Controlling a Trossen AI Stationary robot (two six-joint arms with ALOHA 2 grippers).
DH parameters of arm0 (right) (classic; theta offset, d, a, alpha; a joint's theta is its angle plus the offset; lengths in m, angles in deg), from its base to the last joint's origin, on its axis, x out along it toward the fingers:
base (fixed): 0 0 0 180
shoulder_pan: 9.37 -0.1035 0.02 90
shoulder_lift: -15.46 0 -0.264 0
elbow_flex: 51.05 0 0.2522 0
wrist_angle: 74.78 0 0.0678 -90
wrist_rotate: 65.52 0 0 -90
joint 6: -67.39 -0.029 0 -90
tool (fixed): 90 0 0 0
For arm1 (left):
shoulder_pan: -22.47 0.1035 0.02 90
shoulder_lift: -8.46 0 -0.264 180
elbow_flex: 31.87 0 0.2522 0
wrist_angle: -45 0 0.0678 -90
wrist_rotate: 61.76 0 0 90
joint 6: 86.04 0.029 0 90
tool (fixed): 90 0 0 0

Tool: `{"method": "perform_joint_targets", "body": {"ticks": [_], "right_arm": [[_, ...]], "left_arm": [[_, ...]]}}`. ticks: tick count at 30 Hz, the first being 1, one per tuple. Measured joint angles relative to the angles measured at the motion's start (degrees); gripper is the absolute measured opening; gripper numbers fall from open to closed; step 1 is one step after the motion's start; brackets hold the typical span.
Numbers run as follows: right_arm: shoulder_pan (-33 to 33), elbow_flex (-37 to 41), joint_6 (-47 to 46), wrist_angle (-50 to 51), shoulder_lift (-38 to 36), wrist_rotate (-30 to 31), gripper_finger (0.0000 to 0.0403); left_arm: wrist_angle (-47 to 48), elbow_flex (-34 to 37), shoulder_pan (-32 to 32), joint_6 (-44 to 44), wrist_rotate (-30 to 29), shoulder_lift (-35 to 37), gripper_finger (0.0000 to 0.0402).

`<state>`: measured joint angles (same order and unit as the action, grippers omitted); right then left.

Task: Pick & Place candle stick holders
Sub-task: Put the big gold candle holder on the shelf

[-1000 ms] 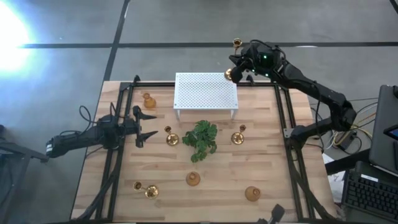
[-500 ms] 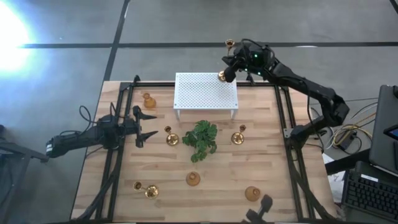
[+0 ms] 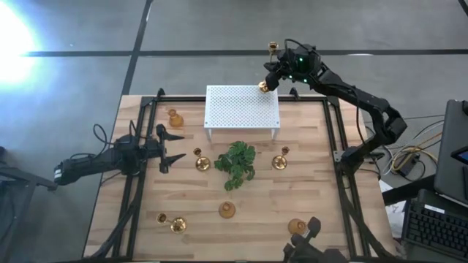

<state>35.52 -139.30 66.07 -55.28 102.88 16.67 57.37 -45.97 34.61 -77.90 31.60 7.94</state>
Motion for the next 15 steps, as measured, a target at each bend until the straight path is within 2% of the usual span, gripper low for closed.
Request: {"method": "perform_joint_targets", "body": {"ticks": [7, 15], "right_arm": [[1.0, 1.4, 0.2, -0.9, 1.2, -1.7, 0.0011], [1.5, 7.2, 0.4, -6.6, -0.7, -1.7, 0.0011]], "left_arm": [[0.0, 0.0, 0.0, 0.0, 0.0, 0.0, 0.0319], [0.0, 0.0, 0.0, 0.0, 0.0, 0.0, 0.0319]]}}
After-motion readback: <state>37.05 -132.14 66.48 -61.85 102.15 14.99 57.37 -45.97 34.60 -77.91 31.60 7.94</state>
